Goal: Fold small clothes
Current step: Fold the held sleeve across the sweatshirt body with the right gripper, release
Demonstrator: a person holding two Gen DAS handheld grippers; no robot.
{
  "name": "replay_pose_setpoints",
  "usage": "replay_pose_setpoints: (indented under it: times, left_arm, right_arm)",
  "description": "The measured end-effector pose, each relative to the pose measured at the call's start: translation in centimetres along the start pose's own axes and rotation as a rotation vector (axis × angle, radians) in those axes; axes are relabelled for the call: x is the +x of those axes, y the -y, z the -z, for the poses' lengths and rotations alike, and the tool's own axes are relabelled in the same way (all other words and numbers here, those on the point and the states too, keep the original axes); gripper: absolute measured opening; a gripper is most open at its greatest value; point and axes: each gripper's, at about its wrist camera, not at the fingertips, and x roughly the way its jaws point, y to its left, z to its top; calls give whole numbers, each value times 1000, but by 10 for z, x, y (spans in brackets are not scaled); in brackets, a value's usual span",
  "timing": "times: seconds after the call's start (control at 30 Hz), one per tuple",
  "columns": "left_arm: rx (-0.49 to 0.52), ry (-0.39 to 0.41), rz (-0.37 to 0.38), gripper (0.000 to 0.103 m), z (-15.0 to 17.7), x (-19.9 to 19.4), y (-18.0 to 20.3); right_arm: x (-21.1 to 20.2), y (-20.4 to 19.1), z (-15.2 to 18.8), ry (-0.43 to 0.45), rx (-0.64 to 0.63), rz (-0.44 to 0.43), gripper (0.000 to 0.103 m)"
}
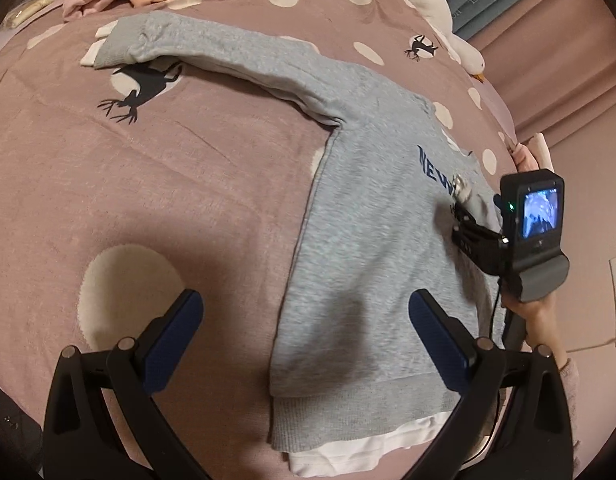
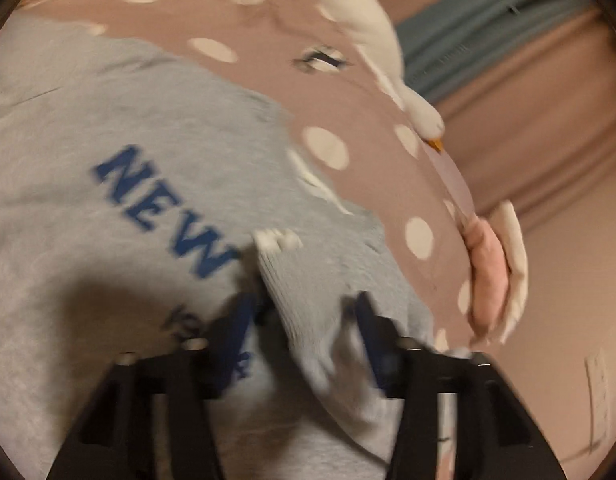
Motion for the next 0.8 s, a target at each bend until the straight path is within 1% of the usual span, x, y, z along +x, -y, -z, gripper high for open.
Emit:
replay_pose_setpoints:
  times: [0.07, 0.13, 0.2, 0.23, 0.27, 0.3, 0.37, 0.4, 0.43, 0.47, 0.5, 0.53, 0.57, 0.6, 0.63, 0.67, 0.7, 0.73, 0.77, 0.8]
  left_arm:
    - [-5, -8, 4, 103, 1, 2, -1]
    - [-2, -16, 3, 103, 2, 4, -1]
    - [0, -23, 6, 103, 4, 6, -2]
    - [0, -25, 6, 103, 4, 8, -2]
    - [-2, -27, 5, 103, 4, 8, -2]
    - [-3, -27, 6, 103, 3, 9, -3]
    - [-4, -26, 7, 103, 2, 9, -3]
    - [-4, -27, 6, 103, 2, 9, -3]
    - [-5, -28, 4, 103, 2, 10, -3]
    - [-6, -28, 0, 103, 2, 10, -4]
    - [-6, -29, -3, 103, 2, 10, -4]
    - [-5, -30, -6, 103, 2, 11, -4]
    - [-5, -32, -10, 103, 1, 11, -4]
    - [-7, -34, -11, 103, 0, 12, -4]
    - [-7, -36, -12, 103, 0, 11, -4]
    - [-4, -35, -16, 103, -1, 11, -4]
    - [-1, -33, -22, 103, -1, 10, -4]
    - [0, -32, -30, 103, -2, 11, -4]
    - [-4, -33, -36, 103, -3, 11, -6]
    - [-9, -35, -36, 103, -3, 12, -6]
  right_arm:
    - [-3, 4, 1, -7, -21, -36, 67]
    - [-13, 15, 2, 11, 39, -128, 67]
    - [-21, 47, 9, 24, 187, -272, 67]
    - [-20, 66, 15, 33, 289, -349, 67]
    - [-18, 81, 21, 35, 370, -396, 67]
    - [-10, 102, 30, 27, 485, -440, 67]
    - [12, 136, 52, -14, 701, -500, 66]
    - [27, 152, 65, -37, 814, -527, 60]
    - [37, 160, 74, -47, 882, -561, 52]
    - [49, 167, 85, -56, 965, -608, 48]
    - [57, 170, 93, -59, 1021, -638, 45]
    - [63, 170, 98, -59, 1057, -661, 45]
    - [71, 167, 101, -74, 1071, -660, 45]
    - [75, 163, 103, -112, 1041, -601, 39]
    - [82, 157, 103, -198, 967, -444, 27]
    - [84, 154, 104, -249, 924, -340, 22]
    - [87, 154, 110, -271, 921, -272, 12]
    - [88, 157, 115, -269, 960, -286, 0]
    - [90, 162, 123, -280, 1015, -302, 0]
    - [91, 165, 126, -301, 1036, -278, 0]
